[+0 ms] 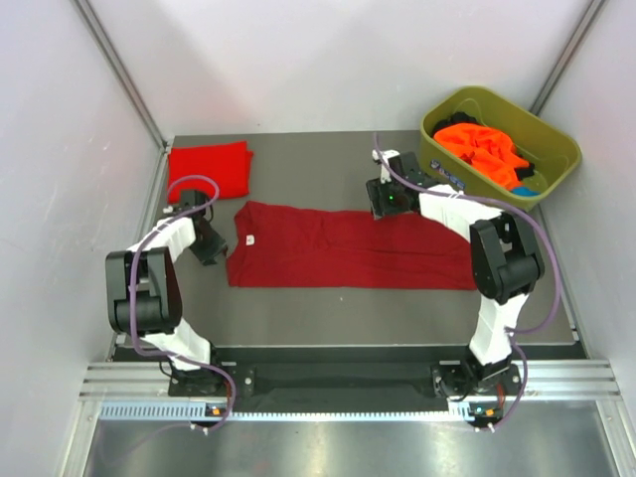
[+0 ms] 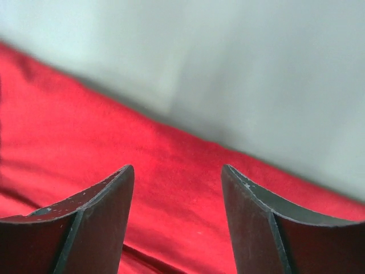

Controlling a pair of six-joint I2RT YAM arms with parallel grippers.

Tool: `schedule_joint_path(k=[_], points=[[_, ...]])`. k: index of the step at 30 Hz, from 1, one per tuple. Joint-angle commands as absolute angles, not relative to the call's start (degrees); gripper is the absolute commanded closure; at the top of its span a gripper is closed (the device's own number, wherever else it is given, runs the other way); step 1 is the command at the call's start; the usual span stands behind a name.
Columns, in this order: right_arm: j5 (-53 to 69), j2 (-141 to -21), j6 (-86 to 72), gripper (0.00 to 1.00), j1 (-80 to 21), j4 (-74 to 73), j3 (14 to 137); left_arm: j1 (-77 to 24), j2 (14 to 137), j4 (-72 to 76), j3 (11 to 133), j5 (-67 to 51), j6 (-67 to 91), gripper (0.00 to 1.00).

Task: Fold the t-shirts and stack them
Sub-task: Fold the tshirt

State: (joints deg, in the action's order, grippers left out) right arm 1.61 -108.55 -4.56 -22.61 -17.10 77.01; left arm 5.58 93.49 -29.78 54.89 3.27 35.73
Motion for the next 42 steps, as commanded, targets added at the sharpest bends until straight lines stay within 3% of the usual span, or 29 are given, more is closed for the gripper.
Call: schedule_joint_path(k=[1,8,15,23,42], points=[[7.0,-106.8,8.9,0.36,-22.4,-17.7,77.9,5.6,88.2,-32.6,60.4,11.2,34.6,0.59],[16.6,-101.3,40.2,0.35,-21.9,-27.2,70.8,-5.2,83.8,-34.1,65.6,6.4,37.2,0.54],[29.4,-102.9,53.5,0.31,-18.1,-39.0,73.8,-11.1,91.3,-30.5,64.6,3.7,45.9,0.52],[23.2,-106.3,52.5,0.29,-18.1,-36.2,73.0,-11.2,102.1,-28.0,70.1,3.3,55.5,0.51],[3.2,-101.1,34.7,0.29,-16.7,-23.9,59.7,-18.6,119.2,-31.9,83.5,7.5,54.8,0.51]])
